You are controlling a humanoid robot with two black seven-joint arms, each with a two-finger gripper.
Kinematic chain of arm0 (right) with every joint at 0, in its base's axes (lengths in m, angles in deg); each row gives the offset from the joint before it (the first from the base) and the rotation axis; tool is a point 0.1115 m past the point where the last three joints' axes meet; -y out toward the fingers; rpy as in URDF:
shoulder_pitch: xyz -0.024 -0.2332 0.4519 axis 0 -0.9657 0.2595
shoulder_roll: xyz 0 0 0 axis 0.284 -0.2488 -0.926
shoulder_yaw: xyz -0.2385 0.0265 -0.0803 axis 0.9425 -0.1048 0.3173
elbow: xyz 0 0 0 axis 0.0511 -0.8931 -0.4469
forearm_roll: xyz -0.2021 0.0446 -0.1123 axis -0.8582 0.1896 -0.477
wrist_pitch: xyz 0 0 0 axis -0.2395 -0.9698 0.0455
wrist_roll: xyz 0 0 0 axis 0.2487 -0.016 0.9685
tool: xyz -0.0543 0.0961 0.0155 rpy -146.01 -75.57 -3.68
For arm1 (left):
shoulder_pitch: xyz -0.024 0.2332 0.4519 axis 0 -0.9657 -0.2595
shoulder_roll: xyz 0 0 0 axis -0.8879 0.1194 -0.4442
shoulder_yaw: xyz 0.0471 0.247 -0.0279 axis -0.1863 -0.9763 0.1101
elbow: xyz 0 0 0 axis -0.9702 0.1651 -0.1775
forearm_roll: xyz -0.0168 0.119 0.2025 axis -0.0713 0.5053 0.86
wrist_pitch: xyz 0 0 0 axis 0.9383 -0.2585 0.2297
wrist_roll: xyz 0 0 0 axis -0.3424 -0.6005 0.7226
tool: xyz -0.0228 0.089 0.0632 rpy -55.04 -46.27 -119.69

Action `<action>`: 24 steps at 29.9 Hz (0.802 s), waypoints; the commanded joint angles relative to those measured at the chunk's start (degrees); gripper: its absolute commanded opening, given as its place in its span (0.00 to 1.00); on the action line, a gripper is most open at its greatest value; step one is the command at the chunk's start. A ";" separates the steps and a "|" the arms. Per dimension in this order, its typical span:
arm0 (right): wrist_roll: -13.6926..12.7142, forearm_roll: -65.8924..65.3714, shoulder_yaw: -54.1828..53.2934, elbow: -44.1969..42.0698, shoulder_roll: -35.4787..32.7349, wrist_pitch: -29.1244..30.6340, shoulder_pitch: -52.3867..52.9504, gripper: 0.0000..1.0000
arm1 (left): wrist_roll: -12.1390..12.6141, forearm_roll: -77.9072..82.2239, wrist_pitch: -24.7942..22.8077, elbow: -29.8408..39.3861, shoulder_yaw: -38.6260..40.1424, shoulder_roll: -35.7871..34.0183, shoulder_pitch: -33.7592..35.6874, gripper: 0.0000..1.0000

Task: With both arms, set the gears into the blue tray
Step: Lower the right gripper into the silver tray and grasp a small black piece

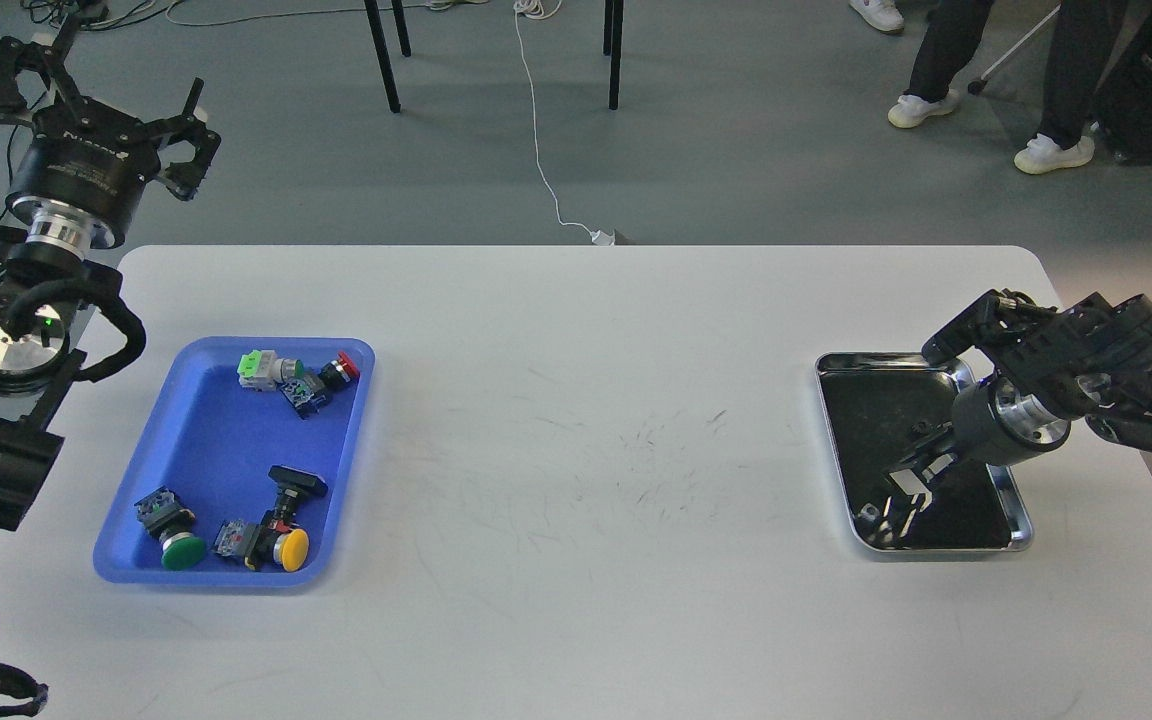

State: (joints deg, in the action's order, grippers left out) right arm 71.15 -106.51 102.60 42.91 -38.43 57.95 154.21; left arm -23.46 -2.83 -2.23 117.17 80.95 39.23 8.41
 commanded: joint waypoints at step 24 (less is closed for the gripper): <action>-1.14 0.03 -0.36 -0.93 -0.36 -0.81 -2.23 0.17 | 0.01 0.09 -1.39 0.09 0.00 -0.81 -0.47 0.98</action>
State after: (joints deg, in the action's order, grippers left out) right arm 70.02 -106.44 102.23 42.02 -38.73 57.12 152.21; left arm -23.45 -2.74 -3.34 117.19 80.94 38.79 7.95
